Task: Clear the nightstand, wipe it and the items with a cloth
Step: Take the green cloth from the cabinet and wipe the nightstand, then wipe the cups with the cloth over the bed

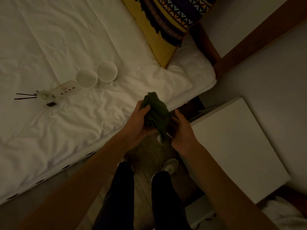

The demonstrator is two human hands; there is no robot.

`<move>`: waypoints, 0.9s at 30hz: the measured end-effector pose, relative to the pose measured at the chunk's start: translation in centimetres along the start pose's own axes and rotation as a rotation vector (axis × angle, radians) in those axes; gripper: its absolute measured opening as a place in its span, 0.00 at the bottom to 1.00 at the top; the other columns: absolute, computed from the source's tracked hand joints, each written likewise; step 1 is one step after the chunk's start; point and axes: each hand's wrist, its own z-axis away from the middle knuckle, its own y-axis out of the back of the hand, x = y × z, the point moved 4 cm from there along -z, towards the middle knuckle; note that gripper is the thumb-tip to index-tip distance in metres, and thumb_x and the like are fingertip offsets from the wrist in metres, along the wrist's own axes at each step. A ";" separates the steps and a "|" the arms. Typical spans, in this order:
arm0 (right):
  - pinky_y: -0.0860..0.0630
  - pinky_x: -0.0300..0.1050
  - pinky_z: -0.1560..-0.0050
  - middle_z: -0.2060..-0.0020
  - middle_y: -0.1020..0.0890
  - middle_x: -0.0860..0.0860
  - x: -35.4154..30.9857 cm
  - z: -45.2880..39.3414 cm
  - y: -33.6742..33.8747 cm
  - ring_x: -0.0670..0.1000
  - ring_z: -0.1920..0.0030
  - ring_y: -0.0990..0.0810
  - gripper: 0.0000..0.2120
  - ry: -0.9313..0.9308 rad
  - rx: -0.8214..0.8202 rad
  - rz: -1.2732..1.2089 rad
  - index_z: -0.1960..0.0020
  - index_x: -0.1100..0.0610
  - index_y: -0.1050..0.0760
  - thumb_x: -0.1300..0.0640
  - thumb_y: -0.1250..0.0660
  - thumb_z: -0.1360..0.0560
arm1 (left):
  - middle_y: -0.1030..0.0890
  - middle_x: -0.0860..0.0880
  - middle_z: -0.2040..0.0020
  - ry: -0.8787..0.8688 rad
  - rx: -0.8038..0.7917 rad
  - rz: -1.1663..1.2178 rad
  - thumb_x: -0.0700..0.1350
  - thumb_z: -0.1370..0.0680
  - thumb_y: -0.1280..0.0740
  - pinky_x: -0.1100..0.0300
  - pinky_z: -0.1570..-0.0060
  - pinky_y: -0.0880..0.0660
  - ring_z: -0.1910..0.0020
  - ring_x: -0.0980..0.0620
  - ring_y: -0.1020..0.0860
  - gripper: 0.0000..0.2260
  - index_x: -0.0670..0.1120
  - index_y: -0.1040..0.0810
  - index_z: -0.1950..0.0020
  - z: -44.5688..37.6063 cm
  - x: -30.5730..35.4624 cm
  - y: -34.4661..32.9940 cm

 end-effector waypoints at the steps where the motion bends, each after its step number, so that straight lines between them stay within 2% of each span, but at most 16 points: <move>1: 0.18 0.51 0.51 0.42 0.15 0.57 0.4 -0.1 -0.3 0.56 0.45 0.15 0.24 -0.011 -0.027 -0.012 0.35 0.57 0.22 0.41 0.38 0.20 | 0.23 0.45 0.34 0.019 -0.026 0.027 0.46 0.15 0.43 0.47 0.54 0.17 0.37 0.43 0.21 0.09 0.52 0.27 0.36 0.1 0.1 0.4; 4: 0.27 0.57 0.31 0.33 0.22 0.61 1.0 0.0 -1.4 0.60 0.32 0.23 0.28 -0.058 -0.135 -0.099 0.29 0.59 0.26 0.41 0.40 0.19 | 0.23 0.44 0.36 0.056 -0.090 0.043 0.45 0.16 0.40 0.52 0.63 0.16 0.43 0.45 0.17 0.06 0.51 0.29 0.39 0.4 0.1 1.0; 8: 0.34 0.58 0.25 0.31 0.23 0.62 1.0 -0.1 -2.5 0.61 0.29 0.27 0.30 -0.032 -0.225 -0.145 0.27 0.61 0.28 0.40 0.39 0.20 | 0.23 0.43 0.39 0.134 -0.028 0.112 0.43 0.18 0.37 0.58 0.70 0.19 0.53 0.47 0.14 0.07 0.49 0.27 0.41 0.4 -0.6 1.7; 11: 0.27 0.57 0.30 0.32 0.23 0.62 0.5 -0.4 -3.7 0.62 0.31 0.24 0.27 0.026 -0.221 -0.117 0.28 0.61 0.28 0.47 0.33 0.22 | 0.22 0.42 0.42 0.146 0.099 0.086 0.41 0.18 0.36 0.60 0.72 0.20 0.53 0.45 0.15 0.05 0.46 0.26 0.43 -0.2 -1.0 2.2; 14: 0.17 0.55 0.49 0.38 0.19 0.62 0.1 -1.5 -4.3 0.62 0.41 0.18 0.20 0.056 -0.087 -0.006 0.32 0.61 0.24 0.55 0.30 0.23 | 0.21 0.41 0.44 0.105 0.207 -0.063 0.42 0.18 0.35 0.60 0.69 0.20 0.53 0.46 0.17 0.07 0.45 0.29 0.41 -0.8 -1.1 2.9; 16: 0.16 0.54 0.55 0.41 0.17 0.61 0.1 -2.5 -4.5 0.61 0.45 0.16 0.18 0.073 -0.017 0.044 0.35 0.59 0.22 0.55 0.29 0.23 | 0.20 0.43 0.46 0.058 0.231 -0.165 0.43 0.18 0.34 0.56 0.66 0.18 0.56 0.48 0.15 0.12 0.46 0.32 0.37 -1.1 -0.6 4.1; 18: 0.16 0.53 0.57 0.44 0.15 0.59 0.0 -3.2 -4.6 0.60 0.48 0.14 0.19 0.091 0.017 0.034 0.37 0.58 0.20 0.53 0.27 0.27 | 0.20 0.43 0.48 0.008 0.235 -0.284 0.43 0.18 0.34 0.52 0.62 0.17 0.55 0.47 0.16 0.14 0.47 0.35 0.36 -1.5 0.5 5.6; 20: 0.16 0.52 0.57 0.46 0.14 0.58 -0.1 -3.9 -4.5 0.59 0.49 0.14 0.21 0.114 0.016 0.002 0.39 0.56 0.19 0.53 0.25 0.31 | 0.20 0.45 0.48 -0.138 0.292 -0.575 0.42 0.18 0.34 0.53 0.56 0.19 0.51 0.46 0.18 0.13 0.46 0.34 0.36 -2.2 2.5 7.7; 23: 0.15 0.53 0.55 0.45 0.14 0.55 -0.1 -5.1 -4.5 0.58 0.46 0.14 0.21 0.147 -0.009 0.014 0.39 0.54 0.19 0.54 0.27 0.31 | 0.21 0.47 0.45 -0.471 0.451 -1.073 0.41 0.22 0.32 0.56 0.49 0.25 0.45 0.50 0.23 0.15 0.42 0.31 0.36 -4.0 7.2 10.9; 25: 0.15 0.52 0.56 0.45 0.14 0.54 0.2 -5.7 -4.7 0.57 0.47 0.14 0.19 0.153 -0.003 0.026 0.39 0.53 0.19 0.54 0.28 0.30 | 0.23 0.44 0.40 -0.617 0.489 -1.235 0.41 0.24 0.30 0.52 0.44 0.25 0.40 0.46 0.26 0.19 0.39 0.30 0.36 -5.9 10.5 12.4; 27: 0.16 0.51 0.58 0.46 0.14 0.54 0.7 -6.2 -4.8 0.57 0.48 0.14 0.18 0.152 0.016 0.025 0.40 0.52 0.19 0.54 0.28 0.30 | 0.26 0.41 0.34 -0.653 0.492 -1.390 0.46 0.26 0.27 0.47 0.36 0.28 0.32 0.41 0.30 0.27 0.37 0.32 0.31 -8.7 13.2 13.4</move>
